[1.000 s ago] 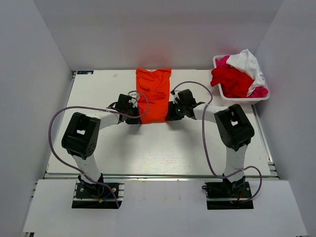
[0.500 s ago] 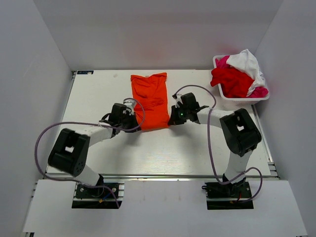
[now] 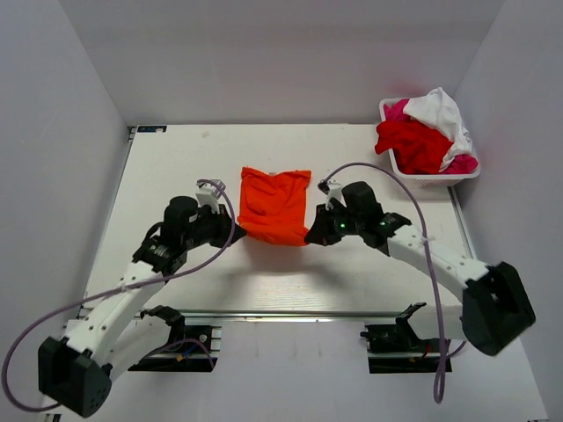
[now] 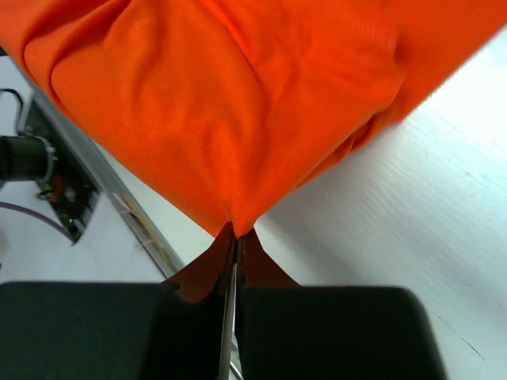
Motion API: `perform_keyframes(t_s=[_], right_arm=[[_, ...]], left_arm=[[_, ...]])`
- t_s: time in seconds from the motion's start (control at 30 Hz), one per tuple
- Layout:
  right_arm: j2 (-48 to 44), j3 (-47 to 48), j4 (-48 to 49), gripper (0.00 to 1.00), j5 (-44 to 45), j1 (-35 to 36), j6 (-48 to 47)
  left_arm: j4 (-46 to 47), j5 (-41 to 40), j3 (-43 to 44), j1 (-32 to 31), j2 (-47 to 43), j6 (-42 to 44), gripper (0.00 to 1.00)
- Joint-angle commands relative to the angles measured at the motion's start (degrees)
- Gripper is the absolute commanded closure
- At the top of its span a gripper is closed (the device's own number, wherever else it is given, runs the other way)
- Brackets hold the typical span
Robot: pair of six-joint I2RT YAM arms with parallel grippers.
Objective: Fold and stack the t-shirts
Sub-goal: Fold the long partially folded tshirt into a neat square
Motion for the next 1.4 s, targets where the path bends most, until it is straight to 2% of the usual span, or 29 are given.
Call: perform_keyframes(t_s=[0.0, 0.1, 0.23, 0.3, 0.4, 0.5, 0.7, 1.0, 1.2, 1.37], right_arm=[[-7.44, 2.83, -2.17, 1.0, -0.12, 0.37, -0.47], [-9.22, 5.82, -1.19, 1.0, -0.75, 0.55, -1.27], [-5.71, 10.83, -2.16, 1.0, 2.24, 0.02, -1.71], [-2.2, 14.69, -3.91, 1.0, 3.91, -0.07, -1.36], [3.43, 22.23, -7.68, 1.0, 4.87, -0.15, -0.57], [9.04, 25.33, -10.76, 1.0, 7.32, -0.51, -0.39], [16.16, 32.54, -13.93, 1.0, 10.07, -2.0, 0.92], [20.84, 33.25, -14.47, 1.0, 11.03, -4.46, 2.68], [25.84, 36.23, -13.94, 1.0, 11.03, -6.13, 3.12], [30.06, 38.35, -13.85, 1.0, 10.85, -7.27, 3.82]], left_arm=[[-4.11, -1.6, 3.92, 0.04, -4.5, -0.18, 1.0], [-1.74, -2.21, 5.14, 0.04, -3.55, -1.49, 1.0], [0.9, -10.7, 8.66, 0.04, -0.47, -2.55, 1.0], [1.43, -15.19, 11.55, 0.56, 2.51, -2.55, 1.0], [0.64, -17.76, 14.47, 1.35, 6.99, -2.55, 1.0], [1.96, -17.77, 16.74, 1.35, 13.59, -2.55, 1.0], [1.96, -23.56, 22.37, 1.35, 21.24, -1.33, 1.0], [4.42, -23.3, 26.59, 1.35, 32.58, -0.18, 1.0], [5.65, -24.45, 30.19, 1.35, 37.24, 0.88, 1.0], [6.27, -23.92, 33.71, 1.35, 44.43, 1.4, 1.0]])
